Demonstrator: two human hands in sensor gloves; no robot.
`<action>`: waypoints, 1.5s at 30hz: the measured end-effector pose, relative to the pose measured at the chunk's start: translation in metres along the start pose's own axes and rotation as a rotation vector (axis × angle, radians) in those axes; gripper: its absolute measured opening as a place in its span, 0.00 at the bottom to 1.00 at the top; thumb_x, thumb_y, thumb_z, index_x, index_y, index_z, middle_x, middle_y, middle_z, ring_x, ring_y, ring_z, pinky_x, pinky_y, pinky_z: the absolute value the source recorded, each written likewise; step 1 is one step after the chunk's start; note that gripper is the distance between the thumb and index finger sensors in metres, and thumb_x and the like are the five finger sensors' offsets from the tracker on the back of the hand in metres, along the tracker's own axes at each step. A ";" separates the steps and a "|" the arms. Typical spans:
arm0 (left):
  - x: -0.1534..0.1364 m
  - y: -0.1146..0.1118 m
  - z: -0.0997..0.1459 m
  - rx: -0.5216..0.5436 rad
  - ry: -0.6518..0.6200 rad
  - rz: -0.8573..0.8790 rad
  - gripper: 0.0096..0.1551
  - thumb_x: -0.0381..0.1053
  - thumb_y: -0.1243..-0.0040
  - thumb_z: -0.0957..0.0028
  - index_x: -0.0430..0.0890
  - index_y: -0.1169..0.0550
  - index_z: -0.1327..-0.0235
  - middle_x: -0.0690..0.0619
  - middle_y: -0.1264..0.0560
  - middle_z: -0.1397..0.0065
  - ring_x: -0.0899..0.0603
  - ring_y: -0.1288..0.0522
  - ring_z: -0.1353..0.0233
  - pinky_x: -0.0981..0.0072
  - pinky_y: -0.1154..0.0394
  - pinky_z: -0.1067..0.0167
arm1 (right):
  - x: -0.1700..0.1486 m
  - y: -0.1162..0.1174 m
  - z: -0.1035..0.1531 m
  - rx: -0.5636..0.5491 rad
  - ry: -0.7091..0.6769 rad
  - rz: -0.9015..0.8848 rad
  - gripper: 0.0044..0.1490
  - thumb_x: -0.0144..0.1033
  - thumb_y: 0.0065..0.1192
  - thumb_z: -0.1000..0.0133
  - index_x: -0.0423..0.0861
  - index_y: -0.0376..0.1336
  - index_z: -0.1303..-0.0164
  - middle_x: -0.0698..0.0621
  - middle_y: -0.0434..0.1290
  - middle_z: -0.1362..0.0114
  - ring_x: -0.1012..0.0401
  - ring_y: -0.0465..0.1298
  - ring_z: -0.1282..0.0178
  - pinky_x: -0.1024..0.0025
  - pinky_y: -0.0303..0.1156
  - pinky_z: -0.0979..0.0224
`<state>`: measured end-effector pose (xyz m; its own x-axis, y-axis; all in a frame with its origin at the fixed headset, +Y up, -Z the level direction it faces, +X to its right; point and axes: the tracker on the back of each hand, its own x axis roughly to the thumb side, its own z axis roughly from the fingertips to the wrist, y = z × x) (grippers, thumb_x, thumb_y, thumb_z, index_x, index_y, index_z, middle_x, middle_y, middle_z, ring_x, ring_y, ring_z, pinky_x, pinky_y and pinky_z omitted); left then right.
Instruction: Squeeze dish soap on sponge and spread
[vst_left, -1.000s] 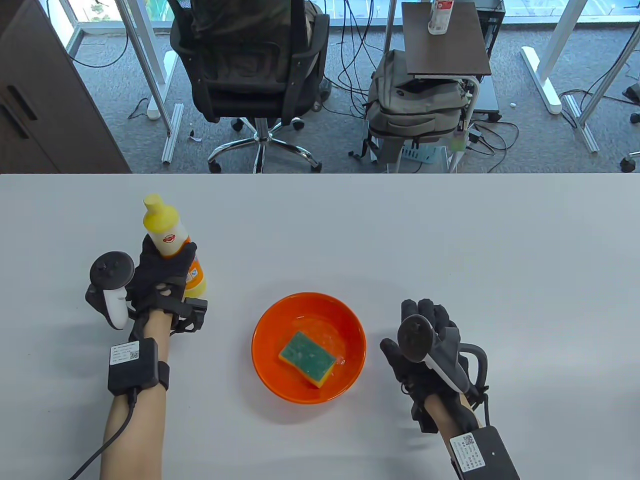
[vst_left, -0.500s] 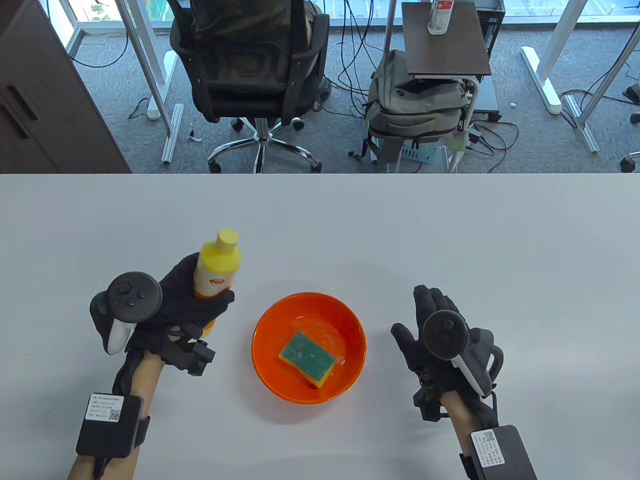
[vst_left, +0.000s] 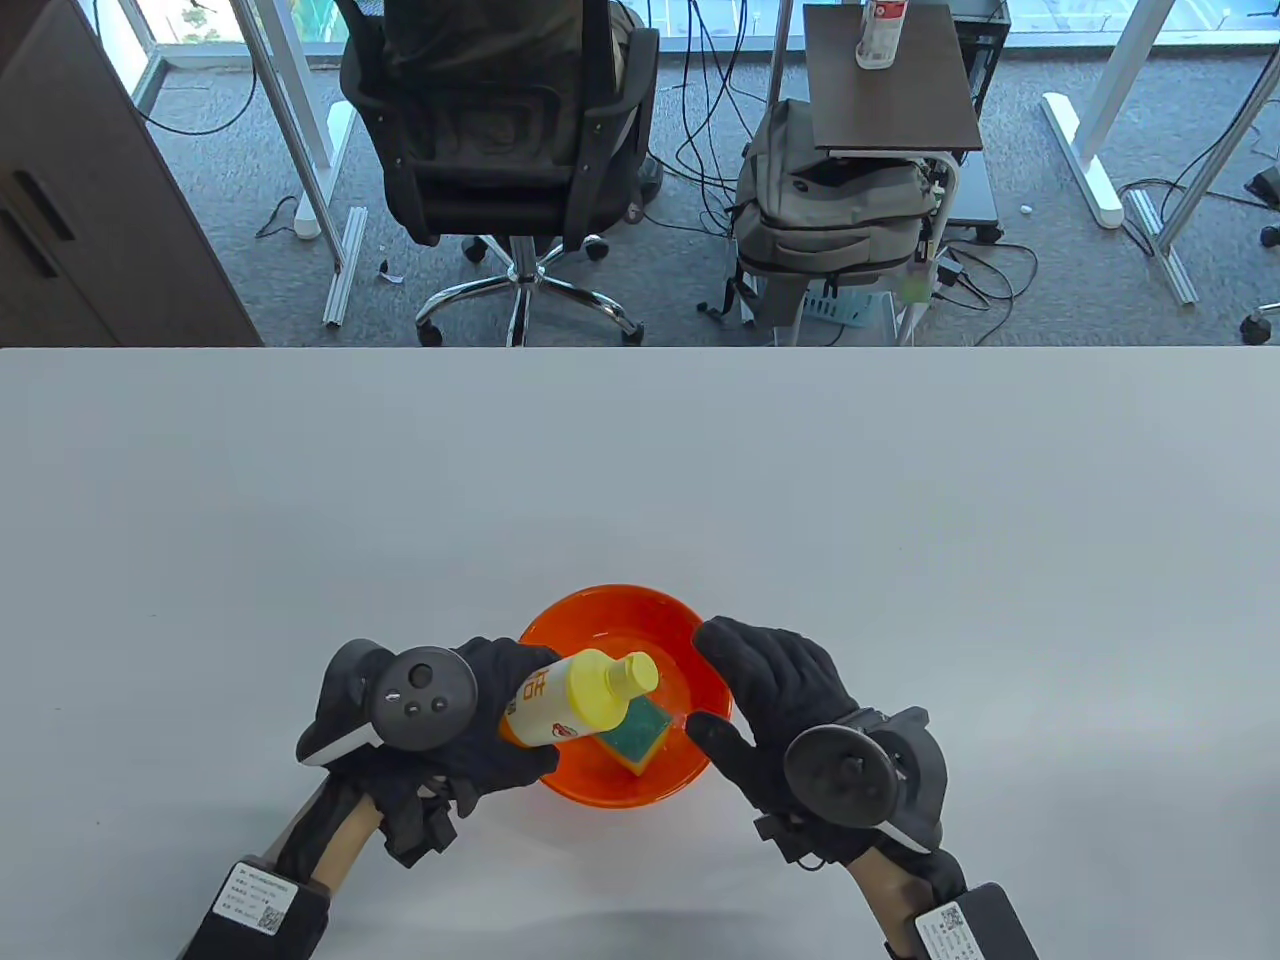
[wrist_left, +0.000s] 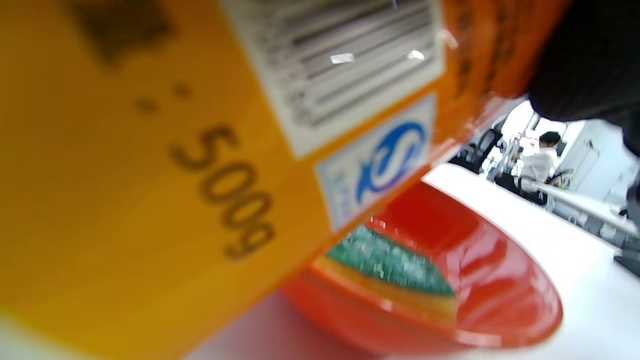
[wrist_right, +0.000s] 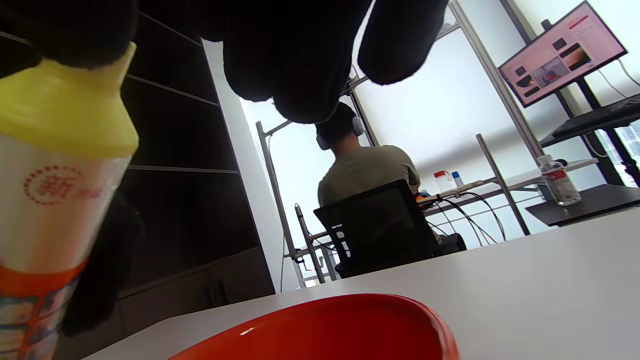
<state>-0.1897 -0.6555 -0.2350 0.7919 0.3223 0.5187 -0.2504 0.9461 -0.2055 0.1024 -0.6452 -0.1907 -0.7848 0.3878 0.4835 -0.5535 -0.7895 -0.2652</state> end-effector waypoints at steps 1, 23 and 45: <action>0.002 -0.002 0.000 -0.021 -0.010 -0.021 0.49 0.71 0.25 0.70 0.54 0.26 0.33 0.53 0.21 0.36 0.45 0.17 0.40 0.46 0.21 0.35 | 0.005 0.000 0.001 -0.016 -0.030 0.001 0.49 0.63 0.65 0.61 0.69 0.50 0.28 0.67 0.68 0.25 0.62 0.77 0.27 0.56 0.68 0.18; 0.010 -0.012 -0.001 -0.225 -0.073 -0.062 0.49 0.70 0.24 0.69 0.54 0.26 0.33 0.53 0.20 0.36 0.45 0.17 0.40 0.46 0.21 0.34 | 0.045 0.010 0.014 -0.075 -0.369 0.288 0.38 0.54 0.69 0.61 0.60 0.68 0.37 0.61 0.84 0.44 0.63 0.87 0.44 0.57 0.72 0.20; 0.014 -0.009 0.000 -0.234 -0.066 -0.141 0.49 0.69 0.23 0.70 0.55 0.26 0.32 0.54 0.21 0.35 0.46 0.17 0.38 0.46 0.22 0.33 | 0.019 0.010 -0.001 0.109 -0.162 -0.092 0.28 0.50 0.60 0.55 0.64 0.71 0.43 0.62 0.85 0.43 0.61 0.87 0.42 0.56 0.73 0.21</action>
<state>-0.1764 -0.6593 -0.2255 0.7701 0.1965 0.6068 0.0012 0.9509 -0.3095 0.0821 -0.6455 -0.1850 -0.6720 0.3863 0.6319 -0.5807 -0.8043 -0.1259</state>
